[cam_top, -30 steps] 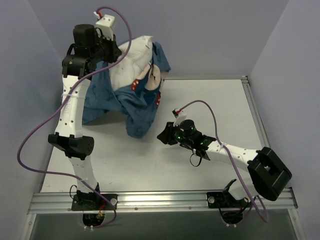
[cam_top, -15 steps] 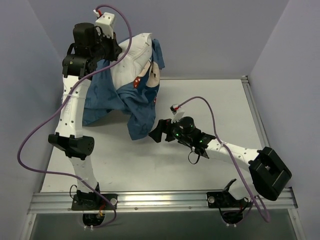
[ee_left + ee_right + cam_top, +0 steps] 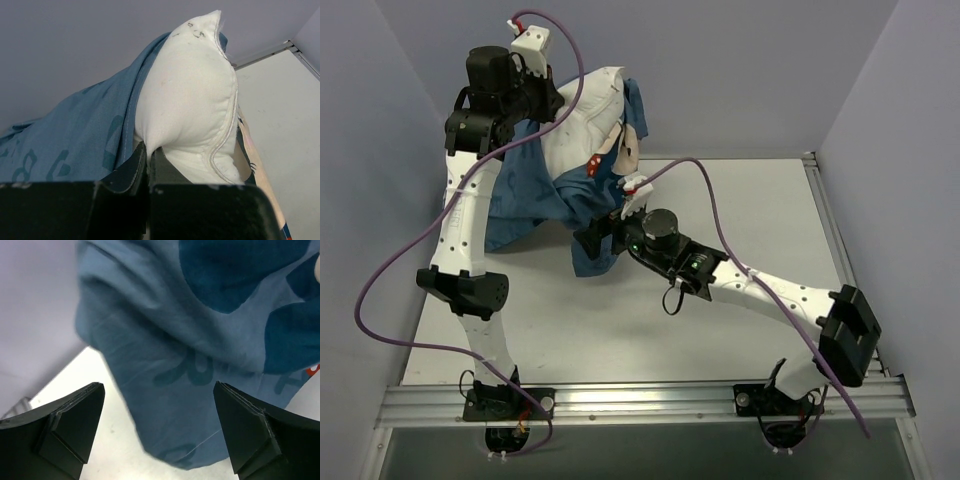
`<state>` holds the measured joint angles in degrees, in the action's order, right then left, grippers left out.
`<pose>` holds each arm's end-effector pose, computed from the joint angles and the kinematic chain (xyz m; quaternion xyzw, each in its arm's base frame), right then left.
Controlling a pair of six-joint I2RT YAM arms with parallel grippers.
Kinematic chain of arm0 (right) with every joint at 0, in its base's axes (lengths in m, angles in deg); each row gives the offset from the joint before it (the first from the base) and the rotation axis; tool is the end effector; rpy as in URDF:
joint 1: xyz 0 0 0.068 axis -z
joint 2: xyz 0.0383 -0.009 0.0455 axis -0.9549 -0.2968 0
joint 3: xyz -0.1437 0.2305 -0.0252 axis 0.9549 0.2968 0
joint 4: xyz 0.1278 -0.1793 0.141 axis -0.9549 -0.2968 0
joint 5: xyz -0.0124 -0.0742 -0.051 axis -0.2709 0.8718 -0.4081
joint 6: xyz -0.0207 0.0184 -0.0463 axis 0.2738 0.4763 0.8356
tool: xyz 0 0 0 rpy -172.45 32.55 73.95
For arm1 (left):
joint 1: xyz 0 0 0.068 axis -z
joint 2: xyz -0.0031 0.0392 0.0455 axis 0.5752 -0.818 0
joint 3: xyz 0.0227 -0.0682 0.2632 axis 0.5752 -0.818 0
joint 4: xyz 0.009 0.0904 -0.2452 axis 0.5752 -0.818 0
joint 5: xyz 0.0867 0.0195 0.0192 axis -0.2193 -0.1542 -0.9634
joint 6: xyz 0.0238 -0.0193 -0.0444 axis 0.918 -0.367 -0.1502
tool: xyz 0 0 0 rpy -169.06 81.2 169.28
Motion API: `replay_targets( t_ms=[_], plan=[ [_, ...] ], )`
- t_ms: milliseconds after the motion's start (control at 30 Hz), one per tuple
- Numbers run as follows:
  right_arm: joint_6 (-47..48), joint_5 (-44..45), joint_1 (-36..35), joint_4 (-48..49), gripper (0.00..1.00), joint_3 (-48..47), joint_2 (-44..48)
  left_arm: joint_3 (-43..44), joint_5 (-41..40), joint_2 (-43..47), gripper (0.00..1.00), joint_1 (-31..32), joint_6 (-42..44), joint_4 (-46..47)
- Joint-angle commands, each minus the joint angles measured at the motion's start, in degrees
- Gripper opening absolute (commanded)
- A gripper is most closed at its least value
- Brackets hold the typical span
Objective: Remove the pillowcase from the pillow
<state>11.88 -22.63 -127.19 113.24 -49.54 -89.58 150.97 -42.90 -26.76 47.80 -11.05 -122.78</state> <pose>0.2053 0.2863 0.3633 -0.1969 0.6307 0.4411 0.6073 0.3834 -0.0947 0.5182 0.1575 0.7707 -0.1551 0.5976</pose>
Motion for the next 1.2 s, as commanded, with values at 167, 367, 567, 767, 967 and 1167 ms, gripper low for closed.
replay_targets(
  t_ms=[167, 367, 567, 767, 967, 1167],
  plan=[
    [-1.5, 3.8, 1.6, -3.4, 0.19, -5.0, -9.9, 2.8, -0.8, 3.0, 0.02, 0.0, -0.3, 9.2],
    [-8.7, 1.3, 6.8, 3.0, 0.0, 8.9, -5.4, 5.3, -0.7, 2.8, 0.02, -2.2, -0.8, 9.2],
    [-11.3, -2.0, 9.1, 5.8, 0.0, 21.9, -0.4, 8.1, -1.9, 2.9, 0.02, -5.6, -0.6, 9.2],
    [-13.1, -5.5, 9.9, 10.2, 0.0, 26.6, -1.6, 8.6, -1.3, 3.0, 0.02, -6.9, -1.2, 9.5],
    [-18.8, -13.4, 14.6, 20.3, 0.0, 33.8, -9.8, 9.2, -0.2, 4.2, 0.02, -8.9, -1.4, 9.1],
    [-21.1, -16.2, 14.7, 21.6, 0.0, 36.1, -13.5, 6.1, -0.3, 3.5, 0.02, -11.5, -0.5, 9.5]
  ],
)
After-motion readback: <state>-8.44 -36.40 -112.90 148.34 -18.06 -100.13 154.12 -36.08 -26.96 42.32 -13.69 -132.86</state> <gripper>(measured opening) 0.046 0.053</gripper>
